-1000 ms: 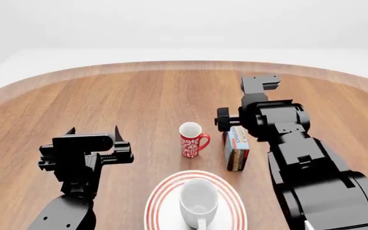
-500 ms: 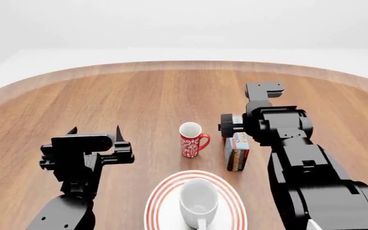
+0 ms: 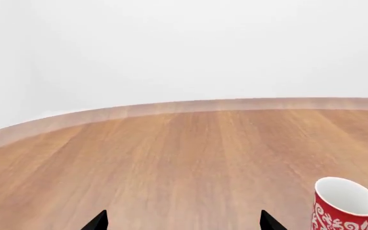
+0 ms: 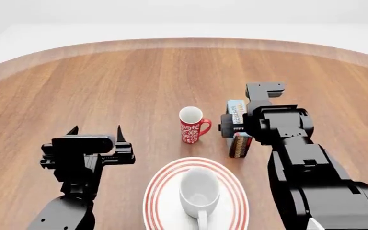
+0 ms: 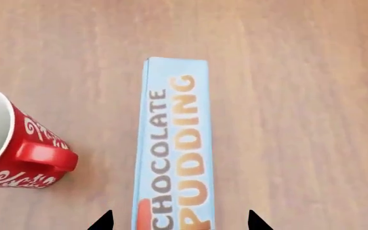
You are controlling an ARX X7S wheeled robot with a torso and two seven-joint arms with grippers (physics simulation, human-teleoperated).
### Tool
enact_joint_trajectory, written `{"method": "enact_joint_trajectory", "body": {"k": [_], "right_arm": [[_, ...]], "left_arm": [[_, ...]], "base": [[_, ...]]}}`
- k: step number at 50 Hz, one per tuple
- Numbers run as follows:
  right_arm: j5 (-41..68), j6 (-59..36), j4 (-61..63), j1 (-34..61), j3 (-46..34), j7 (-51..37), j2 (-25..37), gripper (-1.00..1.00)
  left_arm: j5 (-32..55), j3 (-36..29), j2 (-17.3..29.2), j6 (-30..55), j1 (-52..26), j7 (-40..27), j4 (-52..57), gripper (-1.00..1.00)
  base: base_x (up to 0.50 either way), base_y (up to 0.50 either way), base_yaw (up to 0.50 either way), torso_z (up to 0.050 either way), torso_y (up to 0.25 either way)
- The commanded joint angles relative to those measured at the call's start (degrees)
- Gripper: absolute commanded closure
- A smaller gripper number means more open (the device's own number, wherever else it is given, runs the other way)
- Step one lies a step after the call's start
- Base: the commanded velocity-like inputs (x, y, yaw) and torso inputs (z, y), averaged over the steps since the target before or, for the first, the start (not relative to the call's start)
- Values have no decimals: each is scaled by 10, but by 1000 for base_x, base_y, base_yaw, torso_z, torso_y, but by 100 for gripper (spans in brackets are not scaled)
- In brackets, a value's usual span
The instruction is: Pick up the white mug and put it on the plate, and put the chocolate pudding to the right of the plate.
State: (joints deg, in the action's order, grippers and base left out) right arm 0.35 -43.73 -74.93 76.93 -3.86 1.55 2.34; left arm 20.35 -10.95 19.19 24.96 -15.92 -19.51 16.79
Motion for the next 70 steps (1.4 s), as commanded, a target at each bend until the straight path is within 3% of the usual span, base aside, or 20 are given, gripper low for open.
{"method": "enact_joint_trajectory", "body": {"k": [1, 10, 11, 29, 53, 58, 59, 61, 63, 64, 65, 67, 70], "right_arm": [[-2, 1, -1, -4, -1, 6, 0, -100], [-3, -5, -1, 1, -2, 7, 0, -100], [1, -2, -1, 2, 7, -6, 1, 100], [-1, 1, -1, 4, 9, 0, 0, 100], [-10, 1, 0, 29, -18, 38, 23, 100], [-13, -323, 411, -139, -33, 76, 80, 100], [-13, -323, 411, -139, -33, 76, 80, 100], [-8, -432, 583, -185, -29, 91, 110, 100], [-6, -463, 748, -213, -29, 100, 127, 100], [-8, -463, 757, -222, -29, 103, 132, 100], [-45, -463, 765, -236, -22, 137, 128, 100], [-217, -463, 790, -275, -18, 309, 52, 100], [-475, -461, 820, -315, -13, 567, 34, 100]], "left_arm": [[-5, -4, 3, -5, 1, -2, -1, -100], [12, 9, -1, -8, 2, -3, 4, -100], [13, 9, -1, -8, 2, -3, 3, -100], [25, 10, 2, -3, 1, -1, 2, -100], [32, 14, 6, -14, 8, -1, 9, -100], [34, 15, 8, -14, 7, -2, 14, -100], [34, 15, 8, -13, 7, -3, 16, -100], [35, 16, 8, -13, 6, -4, 18, -100], [35, 16, 8, -16, 9, -4, 17, -100], [35, 16, 8, -17, 10, -4, 17, -100], [34, 16, 9, -17, 10, -4, 17, -100], [35, 16, 9, -16, 10, -5, 18, -100], [35, 16, 10, -15, 10, -6, 20, -100]], "base": [[0, 0, 0, 0, -250], [0, 0, 0, 0, -132], [0, 0, 0, 0, 0], [0, 0, 0, 0, 0], [0, 0, 0, -1, 213], [0, 0, 0, 0, 0], [0, 0, 0, 0, 0], [0, 0, 0, 0, 0], [0, 0, 0, 0, 0], [0, 0, 0, 0, 0], [0, 0, 0, 0, 0], [0, 0, 0, 0, 0], [0, 0, 0, 0, 0]]}}
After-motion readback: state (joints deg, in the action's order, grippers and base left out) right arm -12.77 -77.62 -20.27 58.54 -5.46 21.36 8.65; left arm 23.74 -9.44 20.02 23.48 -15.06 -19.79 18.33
